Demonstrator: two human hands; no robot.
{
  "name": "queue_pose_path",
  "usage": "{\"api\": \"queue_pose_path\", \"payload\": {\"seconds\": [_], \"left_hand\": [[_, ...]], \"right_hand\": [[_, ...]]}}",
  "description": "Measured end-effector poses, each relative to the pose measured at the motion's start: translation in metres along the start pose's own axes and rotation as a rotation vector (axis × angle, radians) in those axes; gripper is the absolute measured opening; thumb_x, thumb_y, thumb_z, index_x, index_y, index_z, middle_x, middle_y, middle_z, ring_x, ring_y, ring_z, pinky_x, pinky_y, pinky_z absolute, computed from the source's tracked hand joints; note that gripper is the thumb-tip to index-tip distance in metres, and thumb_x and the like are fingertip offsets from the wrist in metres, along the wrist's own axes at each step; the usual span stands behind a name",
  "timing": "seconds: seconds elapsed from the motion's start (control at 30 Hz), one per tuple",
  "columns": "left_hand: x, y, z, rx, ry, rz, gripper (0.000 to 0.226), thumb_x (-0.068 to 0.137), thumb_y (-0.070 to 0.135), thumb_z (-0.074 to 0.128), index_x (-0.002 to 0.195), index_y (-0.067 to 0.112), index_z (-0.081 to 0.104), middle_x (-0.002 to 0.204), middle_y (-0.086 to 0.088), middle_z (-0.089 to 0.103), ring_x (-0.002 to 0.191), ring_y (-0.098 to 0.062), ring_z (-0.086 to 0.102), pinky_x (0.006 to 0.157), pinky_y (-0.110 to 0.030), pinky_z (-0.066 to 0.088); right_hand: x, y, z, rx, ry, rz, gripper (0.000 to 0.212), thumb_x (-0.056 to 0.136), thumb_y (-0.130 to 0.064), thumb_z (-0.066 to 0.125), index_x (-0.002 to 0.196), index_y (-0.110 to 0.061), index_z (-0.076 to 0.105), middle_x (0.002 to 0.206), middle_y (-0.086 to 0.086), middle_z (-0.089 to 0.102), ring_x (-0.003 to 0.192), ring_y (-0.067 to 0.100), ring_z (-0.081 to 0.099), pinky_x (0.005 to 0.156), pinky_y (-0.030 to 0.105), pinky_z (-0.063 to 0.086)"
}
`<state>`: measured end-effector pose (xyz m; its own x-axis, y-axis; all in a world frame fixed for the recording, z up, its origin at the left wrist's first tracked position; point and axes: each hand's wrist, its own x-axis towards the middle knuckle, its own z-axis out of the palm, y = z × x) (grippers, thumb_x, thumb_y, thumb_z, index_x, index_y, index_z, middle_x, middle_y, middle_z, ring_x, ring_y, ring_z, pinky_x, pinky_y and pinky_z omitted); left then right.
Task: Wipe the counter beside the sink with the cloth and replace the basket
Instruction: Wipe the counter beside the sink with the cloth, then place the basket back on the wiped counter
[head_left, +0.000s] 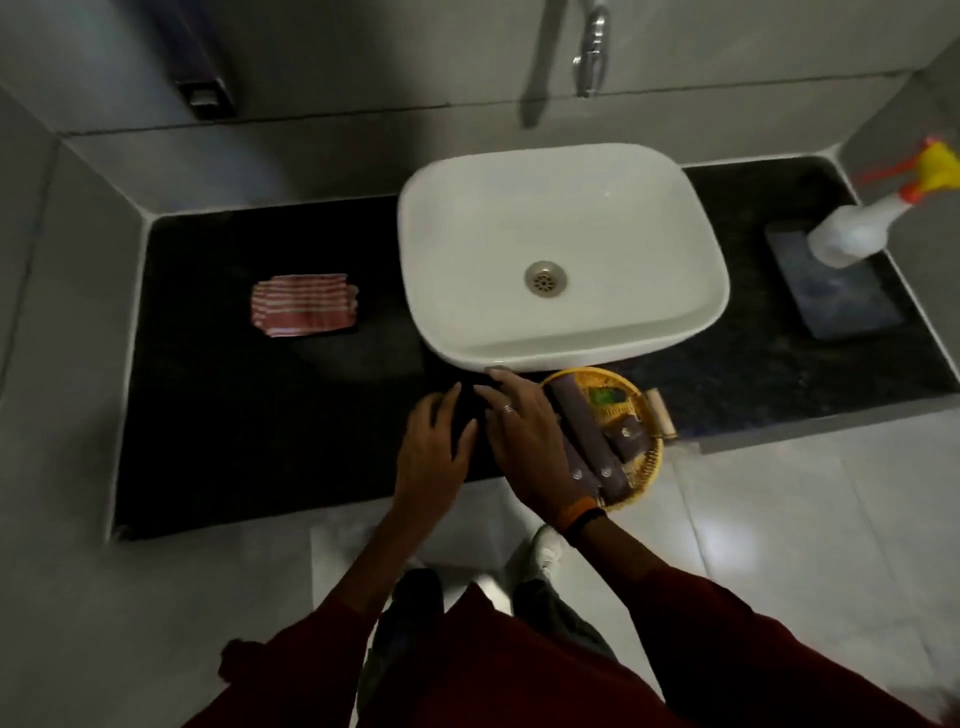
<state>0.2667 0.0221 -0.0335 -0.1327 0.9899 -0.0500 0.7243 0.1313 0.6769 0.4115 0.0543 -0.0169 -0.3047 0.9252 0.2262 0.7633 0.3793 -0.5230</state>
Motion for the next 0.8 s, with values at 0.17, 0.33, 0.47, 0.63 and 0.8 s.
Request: {"api": "queue_pose_path", "payload": {"seconds": [0.17, 0.33, 0.47, 0.63, 0.8], "left_hand": [[-0.025, 0.057, 0.047, -0.160, -0.031, -0.171, 0.050, 0.095, 0.029, 0.064, 0.141, 0.012, 0.052, 0.116, -0.010, 0.058, 0.103, -0.021, 0.061, 0.085, -0.025, 0.045], [-0.027, 0.086, 0.068, -0.173, 0.045, -0.294, 0.038, 0.095, 0.023, 0.065, 0.130, 0.007, 0.062, 0.108, -0.014, 0.063, 0.090, -0.016, 0.061, 0.077, -0.027, 0.047], [-0.031, 0.093, 0.071, -0.205, 0.029, -0.320, 0.013, 0.096, 0.018, 0.062, 0.098, 0.010, 0.072, 0.084, -0.008, 0.072, 0.077, -0.020, 0.069, 0.071, -0.038, 0.058], [-0.037, 0.088, 0.064, -0.240, 0.048, -0.336, 0.016, 0.097, 0.013, 0.059, 0.087, 0.009, 0.070, 0.075, -0.006, 0.069, 0.070, -0.019, 0.067, 0.060, -0.023, 0.049], [-0.049, 0.050, 0.023, -0.310, 0.069, -0.380, 0.015, 0.097, 0.015, 0.058, 0.090, 0.009, 0.070, 0.082, -0.007, 0.072, 0.077, -0.021, 0.069, 0.070, -0.032, 0.056]], "right_hand": [[-0.035, 0.072, -0.063, -0.188, 0.107, 0.199, 0.035, 0.103, -0.039, 0.048, 0.127, -0.021, 0.067, 0.134, 0.006, 0.063, 0.127, 0.029, 0.055, 0.112, 0.041, 0.038], [-0.050, 0.134, -0.092, -0.218, 0.009, 0.560, 0.043, 0.099, -0.023, 0.052, 0.142, -0.017, 0.055, 0.149, 0.009, 0.052, 0.134, 0.029, 0.047, 0.111, 0.040, 0.038], [-0.051, 0.146, -0.093, -0.088, -0.048, 0.580, 0.038, 0.107, -0.019, 0.041, 0.141, -0.010, 0.055, 0.125, 0.012, 0.069, 0.109, 0.030, 0.065, 0.095, 0.043, 0.054], [-0.057, 0.138, -0.089, -0.016, 0.088, 0.588, 0.019, 0.104, -0.019, 0.053, 0.108, -0.012, 0.071, 0.074, 0.008, 0.072, 0.062, 0.018, 0.062, 0.058, 0.027, 0.045], [-0.058, 0.100, -0.066, 0.165, 0.068, 0.580, 0.034, 0.105, -0.027, 0.053, 0.074, -0.017, 0.064, 0.057, -0.001, 0.059, 0.047, 0.012, 0.051, 0.046, 0.017, 0.033]]}}
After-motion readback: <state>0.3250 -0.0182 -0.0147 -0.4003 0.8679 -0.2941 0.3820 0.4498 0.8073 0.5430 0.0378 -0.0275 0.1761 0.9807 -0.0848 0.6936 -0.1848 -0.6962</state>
